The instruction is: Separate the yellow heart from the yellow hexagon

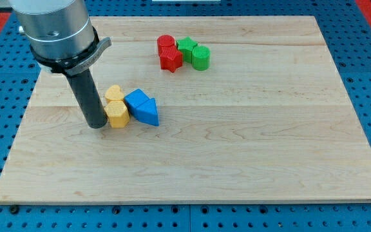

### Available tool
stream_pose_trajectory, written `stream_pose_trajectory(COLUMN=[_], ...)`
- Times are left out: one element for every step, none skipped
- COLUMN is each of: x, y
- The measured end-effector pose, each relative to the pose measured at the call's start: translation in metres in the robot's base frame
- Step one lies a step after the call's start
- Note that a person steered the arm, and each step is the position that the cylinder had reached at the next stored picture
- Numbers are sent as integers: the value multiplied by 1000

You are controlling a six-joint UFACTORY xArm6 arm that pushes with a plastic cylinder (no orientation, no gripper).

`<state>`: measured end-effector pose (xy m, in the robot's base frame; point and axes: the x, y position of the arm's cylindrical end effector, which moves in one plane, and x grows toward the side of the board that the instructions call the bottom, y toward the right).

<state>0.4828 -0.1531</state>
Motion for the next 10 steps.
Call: stream_pose_trajectory(x=[0, 0, 0, 0, 0, -5, -21, -38, -63, -85], y=[0, -4, -5, 0, 9, 16, 16, 15, 15, 15])
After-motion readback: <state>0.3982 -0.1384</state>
